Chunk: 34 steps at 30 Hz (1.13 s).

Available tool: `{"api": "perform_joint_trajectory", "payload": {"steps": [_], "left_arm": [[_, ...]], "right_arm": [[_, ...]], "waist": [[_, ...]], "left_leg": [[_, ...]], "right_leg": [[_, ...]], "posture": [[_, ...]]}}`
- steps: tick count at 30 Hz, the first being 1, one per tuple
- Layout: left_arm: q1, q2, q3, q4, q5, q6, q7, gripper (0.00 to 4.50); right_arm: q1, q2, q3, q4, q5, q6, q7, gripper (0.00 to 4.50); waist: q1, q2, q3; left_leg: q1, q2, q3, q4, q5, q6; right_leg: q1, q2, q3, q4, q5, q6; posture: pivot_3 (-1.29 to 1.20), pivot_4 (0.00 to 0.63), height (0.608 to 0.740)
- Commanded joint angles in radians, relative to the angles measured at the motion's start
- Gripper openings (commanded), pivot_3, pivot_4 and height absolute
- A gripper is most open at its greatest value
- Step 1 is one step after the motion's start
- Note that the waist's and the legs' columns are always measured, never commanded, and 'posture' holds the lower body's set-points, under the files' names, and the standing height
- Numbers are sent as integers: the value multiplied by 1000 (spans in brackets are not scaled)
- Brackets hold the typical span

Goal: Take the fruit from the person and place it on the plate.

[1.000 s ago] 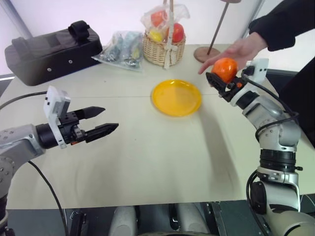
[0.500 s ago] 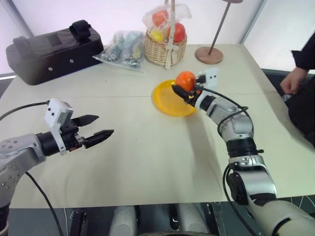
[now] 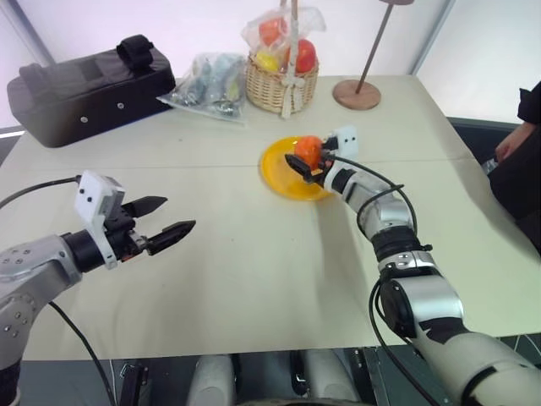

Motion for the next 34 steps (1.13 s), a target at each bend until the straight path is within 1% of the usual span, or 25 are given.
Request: {"api": "perform_joint_trajectory", "payload": {"steps": [1,6,9,13,19,23,26,30,34], "left_arm": [[-6,-2,25,-31,-16,-10,9,4500],[-17,-2,17,-22,-10,-17,12,4500],[-31,-14,17,-10,0,-27,29,4500],[-45,-33,21,12,33,-48,60,4500],[-45,-73,43,40,92,-91,116,4500],[-17,-106,66,30,116,-113,156,4500],[2,-143,68,20,136,-132,195,4500],[15,-189,32,25,175,-166,214,4500],[-2,-229,-8,54,199,-186,223,4500]], "right_arm": [[-28,2,-23,-21,7,-19,16,4452],[-36,-4,-32,-52,-1,-22,-14,4452],[-34,-16,-45,-140,15,9,-19,4452],[7,-69,-55,-328,36,95,-12,4452],[160,-208,-77,-592,59,221,18,4452],[270,-305,-136,-720,97,307,31,4452],[372,-357,-181,-802,139,361,49,4452],[499,-370,-215,-834,151,366,51,4452],[576,-352,-213,-791,133,317,53,4452]], "waist": [[0,0,0],[0,0,0],[0,0,0],[3,1,0],[7,0,0],[5,0,0],[5,0,0],[6,0,0],[6,0,0]], "left_leg": [[0,0,0,0,0,0],[0,0,0,0,0,0],[0,0,0,0,0,0],[0,0,0,0,0,0],[0,0,0,0,0,0],[0,0,0,0,0,0],[0,0,0,0,0,0],[1,0,0,0,0,0],[1,0,0,1,0,0]], "right_leg": [[0,0,0,0,0,0],[0,0,0,0,0,0],[0,0,0,0,0,0],[0,0,0,0,0,0],[1,-1,0,-1,0,0],[0,-1,0,0,0,0],[0,-1,0,-1,0,0],[1,0,0,-1,0,0],[1,0,0,-1,-1,-2]], "posture": [[0,150,740],[0,150,740],[0,150,740],[0,150,740],[0,150,740],[0,150,740],[0,150,740],[0,150,740],[0,150,740]]}}
